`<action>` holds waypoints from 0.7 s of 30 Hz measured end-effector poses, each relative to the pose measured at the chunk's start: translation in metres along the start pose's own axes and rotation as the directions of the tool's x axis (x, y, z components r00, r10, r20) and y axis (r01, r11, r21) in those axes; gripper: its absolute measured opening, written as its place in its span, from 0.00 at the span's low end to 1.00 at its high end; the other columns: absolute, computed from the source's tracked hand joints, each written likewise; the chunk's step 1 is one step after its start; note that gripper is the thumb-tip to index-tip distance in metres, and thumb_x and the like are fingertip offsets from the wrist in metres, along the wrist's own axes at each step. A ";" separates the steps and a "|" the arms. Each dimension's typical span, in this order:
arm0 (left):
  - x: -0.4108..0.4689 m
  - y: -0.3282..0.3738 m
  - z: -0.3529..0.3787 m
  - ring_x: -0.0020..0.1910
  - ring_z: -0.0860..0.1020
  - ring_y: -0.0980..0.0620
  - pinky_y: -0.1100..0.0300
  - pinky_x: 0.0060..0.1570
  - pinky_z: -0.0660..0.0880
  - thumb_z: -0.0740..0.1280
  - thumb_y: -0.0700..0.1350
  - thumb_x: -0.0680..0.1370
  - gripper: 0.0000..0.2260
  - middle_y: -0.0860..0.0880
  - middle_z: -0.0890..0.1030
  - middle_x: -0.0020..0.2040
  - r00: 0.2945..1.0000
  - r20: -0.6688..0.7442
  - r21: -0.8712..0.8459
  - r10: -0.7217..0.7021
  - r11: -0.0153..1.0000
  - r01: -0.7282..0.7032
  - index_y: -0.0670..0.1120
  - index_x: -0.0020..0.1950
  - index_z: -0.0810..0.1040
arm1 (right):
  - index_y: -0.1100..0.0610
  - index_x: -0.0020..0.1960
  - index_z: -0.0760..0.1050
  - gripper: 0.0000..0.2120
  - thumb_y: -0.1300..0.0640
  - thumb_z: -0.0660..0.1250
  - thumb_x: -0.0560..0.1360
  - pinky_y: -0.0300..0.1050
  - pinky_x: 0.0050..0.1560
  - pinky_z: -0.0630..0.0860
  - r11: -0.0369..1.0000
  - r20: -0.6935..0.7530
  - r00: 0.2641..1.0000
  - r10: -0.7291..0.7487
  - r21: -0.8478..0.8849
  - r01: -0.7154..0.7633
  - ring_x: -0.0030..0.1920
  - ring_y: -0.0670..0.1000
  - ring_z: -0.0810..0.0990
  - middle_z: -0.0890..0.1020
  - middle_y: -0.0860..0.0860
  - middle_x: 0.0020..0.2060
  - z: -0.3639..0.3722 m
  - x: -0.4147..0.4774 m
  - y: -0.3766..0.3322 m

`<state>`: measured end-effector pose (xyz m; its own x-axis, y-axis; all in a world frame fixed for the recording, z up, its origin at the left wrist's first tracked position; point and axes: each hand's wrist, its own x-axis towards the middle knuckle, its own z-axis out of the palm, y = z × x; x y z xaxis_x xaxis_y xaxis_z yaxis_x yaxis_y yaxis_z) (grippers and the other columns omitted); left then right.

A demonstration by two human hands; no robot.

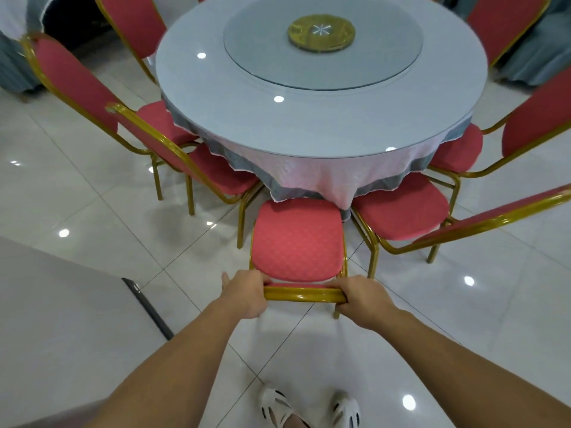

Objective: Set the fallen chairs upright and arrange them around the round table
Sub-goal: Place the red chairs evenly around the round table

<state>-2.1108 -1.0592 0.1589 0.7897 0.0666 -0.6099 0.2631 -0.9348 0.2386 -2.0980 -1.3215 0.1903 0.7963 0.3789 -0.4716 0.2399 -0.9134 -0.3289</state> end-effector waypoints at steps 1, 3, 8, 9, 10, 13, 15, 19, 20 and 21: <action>0.002 -0.002 -0.004 0.61 0.75 0.45 0.33 0.79 0.42 0.65 0.35 0.73 0.19 0.51 0.80 0.47 1.000 -0.020 0.001 -0.003 1.000 0.003 0.58 0.50 0.84 | 0.39 0.62 0.79 0.19 0.55 0.69 0.75 0.50 0.46 0.82 1.000 -0.006 1.000 0.003 -0.002 -0.003 0.46 0.49 0.82 0.83 0.43 0.44 0.000 0.004 -0.003; 0.012 -0.008 -0.013 0.65 0.71 0.45 0.32 0.78 0.39 0.66 0.34 0.73 0.19 0.51 0.78 0.50 0.998 -0.056 0.005 -0.011 1.000 0.012 0.59 0.50 0.84 | 0.39 0.61 0.79 0.19 0.56 0.68 0.74 0.51 0.44 0.82 1.000 -0.015 1.000 0.013 0.002 -0.013 0.44 0.49 0.82 0.82 0.43 0.41 -0.002 0.015 -0.010; 0.037 -0.007 -0.044 0.69 0.69 0.44 0.32 0.79 0.43 0.66 0.35 0.75 0.21 0.50 0.78 0.54 0.999 -0.035 0.049 0.011 0.999 -0.009 0.58 0.58 0.84 | 0.43 0.53 0.80 0.14 0.59 0.67 0.72 0.52 0.42 0.81 0.997 0.006 0.998 0.062 0.042 -0.062 0.41 0.51 0.80 0.78 0.44 0.36 -0.017 0.043 -0.014; 0.040 -0.004 -0.051 0.69 0.69 0.44 0.32 0.79 0.44 0.64 0.35 0.75 0.21 0.50 0.78 0.55 0.999 -0.028 0.056 0.015 0.998 -0.013 0.58 0.59 0.84 | 0.45 0.51 0.80 0.12 0.59 0.67 0.72 0.51 0.41 0.80 0.996 0.015 0.997 0.073 0.041 -0.073 0.39 0.50 0.81 0.79 0.45 0.36 -0.021 0.049 -0.015; 0.043 -0.002 -0.058 0.68 0.69 0.44 0.32 0.78 0.45 0.64 0.35 0.76 0.22 0.50 0.78 0.55 1.000 -0.024 0.058 0.020 0.998 -0.019 0.57 0.61 0.84 | 0.46 0.49 0.80 0.10 0.59 0.67 0.73 0.49 0.40 0.80 0.996 0.020 0.996 0.083 0.042 -0.084 0.37 0.49 0.81 0.81 0.46 0.35 -0.024 0.054 -0.015; 0.054 0.000 -0.076 0.65 0.72 0.44 0.31 0.76 0.52 0.63 0.34 0.76 0.23 0.52 0.79 0.54 1.000 -0.003 0.053 0.021 0.998 -0.021 0.57 0.62 0.83 | 0.46 0.49 0.81 0.09 0.58 0.67 0.73 0.46 0.38 0.78 0.994 -0.002 0.995 0.095 0.048 -0.095 0.36 0.48 0.81 0.81 0.47 0.35 -0.029 0.069 -0.017; 0.061 -0.001 -0.085 0.63 0.73 0.44 0.31 0.74 0.56 0.63 0.34 0.76 0.24 0.51 0.79 0.55 1.000 0.027 0.057 0.016 0.998 -0.018 0.58 0.64 0.82 | 0.45 0.51 0.81 0.10 0.57 0.67 0.74 0.47 0.39 0.80 0.995 -0.021 0.996 0.089 0.056 -0.087 0.37 0.48 0.81 0.81 0.46 0.35 -0.031 0.076 -0.020; 0.080 -0.004 -0.100 0.59 0.74 0.46 0.37 0.70 0.66 0.63 0.35 0.75 0.25 0.52 0.79 0.55 1.000 0.022 0.052 0.007 0.999 -0.008 0.60 0.65 0.81 | 0.44 0.53 0.81 0.11 0.57 0.67 0.74 0.48 0.40 0.80 0.995 -0.054 0.995 0.084 0.067 -0.080 0.40 0.49 0.80 0.80 0.45 0.37 -0.039 0.093 -0.026; 0.085 -0.006 -0.103 0.57 0.74 0.46 0.39 0.69 0.69 0.63 0.35 0.75 0.25 0.52 0.79 0.54 1.000 0.010 0.045 0.011 0.999 -0.011 0.59 0.65 0.81 | 0.45 0.53 0.81 0.11 0.56 0.67 0.74 0.47 0.39 0.78 0.995 -0.062 0.995 0.082 0.069 -0.078 0.40 0.49 0.80 0.79 0.45 0.36 -0.041 0.097 -0.027; 0.089 -0.008 -0.107 0.55 0.75 0.46 0.41 0.66 0.73 0.64 0.35 0.75 0.25 0.52 0.79 0.53 1.000 0.003 0.045 0.016 0.999 -0.017 0.59 0.65 0.82 | 0.45 0.53 0.81 0.10 0.56 0.67 0.75 0.45 0.37 0.76 0.995 -0.065 0.995 0.077 0.067 -0.073 0.40 0.49 0.80 0.79 0.45 0.36 -0.043 0.101 -0.028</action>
<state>-1.9832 -1.0088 0.1831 0.7922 0.0502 -0.6081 0.2247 -0.9506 0.2143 -2.0006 -1.2635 0.1867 0.8468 0.2967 -0.4415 0.1434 -0.9266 -0.3477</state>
